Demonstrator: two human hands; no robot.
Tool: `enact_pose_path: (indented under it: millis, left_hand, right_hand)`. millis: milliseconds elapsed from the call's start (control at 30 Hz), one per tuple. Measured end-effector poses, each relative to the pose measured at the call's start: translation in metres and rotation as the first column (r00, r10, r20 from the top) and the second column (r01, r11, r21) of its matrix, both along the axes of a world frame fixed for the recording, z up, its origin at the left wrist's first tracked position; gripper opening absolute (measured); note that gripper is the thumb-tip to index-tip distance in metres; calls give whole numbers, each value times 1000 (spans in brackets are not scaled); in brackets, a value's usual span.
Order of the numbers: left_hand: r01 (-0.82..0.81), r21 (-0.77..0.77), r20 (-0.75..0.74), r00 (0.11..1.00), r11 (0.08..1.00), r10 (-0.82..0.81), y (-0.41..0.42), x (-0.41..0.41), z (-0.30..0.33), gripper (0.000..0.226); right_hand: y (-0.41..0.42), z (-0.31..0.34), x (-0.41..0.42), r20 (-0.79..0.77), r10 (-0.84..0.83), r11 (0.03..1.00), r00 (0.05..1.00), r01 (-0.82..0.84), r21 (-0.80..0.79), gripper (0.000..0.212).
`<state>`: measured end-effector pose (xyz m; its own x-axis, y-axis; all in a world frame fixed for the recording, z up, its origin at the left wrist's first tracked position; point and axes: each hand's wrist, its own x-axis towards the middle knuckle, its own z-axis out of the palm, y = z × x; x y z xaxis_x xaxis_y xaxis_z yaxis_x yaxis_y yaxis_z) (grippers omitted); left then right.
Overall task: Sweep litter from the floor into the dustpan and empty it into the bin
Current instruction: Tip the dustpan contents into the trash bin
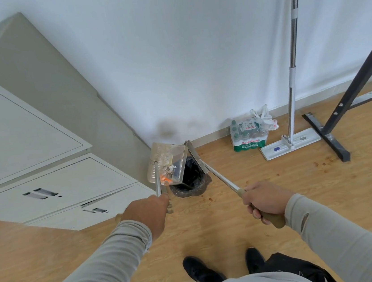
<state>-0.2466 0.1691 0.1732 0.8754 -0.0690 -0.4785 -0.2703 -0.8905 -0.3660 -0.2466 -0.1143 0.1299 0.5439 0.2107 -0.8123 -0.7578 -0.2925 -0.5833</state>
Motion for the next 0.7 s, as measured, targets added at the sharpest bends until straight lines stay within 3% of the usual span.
enact_pose_path:
  millis: [700]
  left_hand:
    - [20, -24, 34, 999, 1000, -19, 0, 0, 4, 44]
  right_hand:
    - [6, 4, -3, -24, -33, 999, 999, 32, -22, 16]
